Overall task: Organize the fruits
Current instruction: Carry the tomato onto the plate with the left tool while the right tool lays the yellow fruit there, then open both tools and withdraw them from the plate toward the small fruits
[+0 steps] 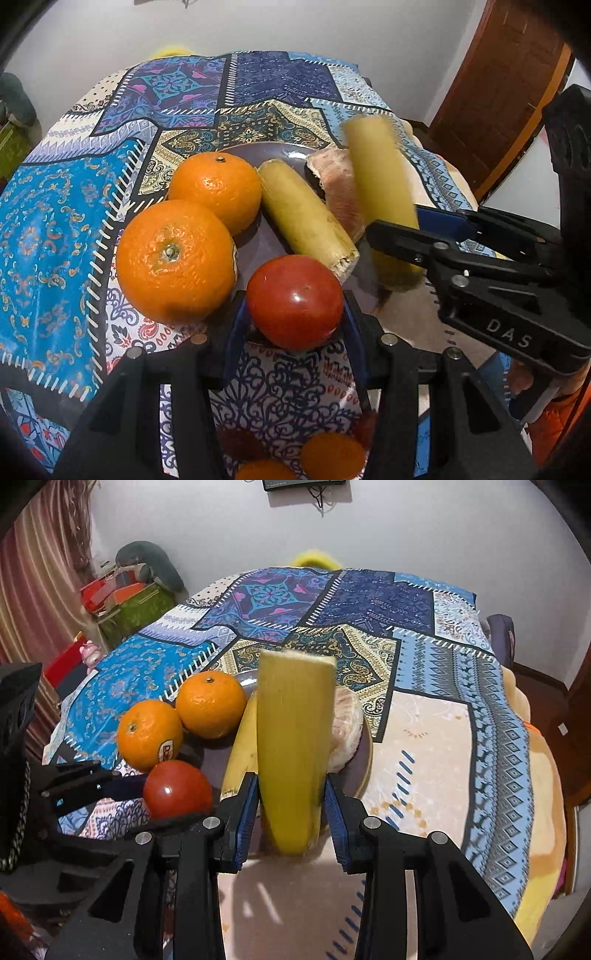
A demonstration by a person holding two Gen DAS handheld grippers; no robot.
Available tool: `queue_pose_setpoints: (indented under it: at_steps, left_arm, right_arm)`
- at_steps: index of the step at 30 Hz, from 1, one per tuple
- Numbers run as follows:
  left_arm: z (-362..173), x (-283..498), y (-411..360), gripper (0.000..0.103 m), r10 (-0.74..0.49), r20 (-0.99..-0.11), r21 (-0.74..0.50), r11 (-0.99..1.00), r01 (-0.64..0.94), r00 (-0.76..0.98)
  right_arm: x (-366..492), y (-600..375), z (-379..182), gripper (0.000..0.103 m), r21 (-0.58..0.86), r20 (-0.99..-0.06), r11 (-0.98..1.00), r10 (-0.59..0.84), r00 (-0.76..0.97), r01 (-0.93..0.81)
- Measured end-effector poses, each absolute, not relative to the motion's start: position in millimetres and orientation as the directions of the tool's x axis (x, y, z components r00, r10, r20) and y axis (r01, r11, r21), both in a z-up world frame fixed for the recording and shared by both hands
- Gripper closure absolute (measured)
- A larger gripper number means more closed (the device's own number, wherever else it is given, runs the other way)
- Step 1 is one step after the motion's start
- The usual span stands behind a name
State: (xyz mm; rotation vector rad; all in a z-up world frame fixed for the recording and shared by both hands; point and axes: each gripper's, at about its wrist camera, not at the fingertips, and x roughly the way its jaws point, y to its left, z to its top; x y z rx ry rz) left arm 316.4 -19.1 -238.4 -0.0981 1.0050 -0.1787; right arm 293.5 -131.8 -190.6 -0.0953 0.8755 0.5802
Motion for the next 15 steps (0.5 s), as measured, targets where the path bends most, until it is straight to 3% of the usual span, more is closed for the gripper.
queue_pose_setpoints:
  at_steps: [15]
  left_arm:
    - [-215, 300, -22, 0.048, -0.195, -0.803, -0.154, 0.981, 0.12, 0.563]
  right_arm:
    - [291, -135, -184, 0.071, 0.17, -0.74, 0.843, 0.451, 0.499, -0.51]
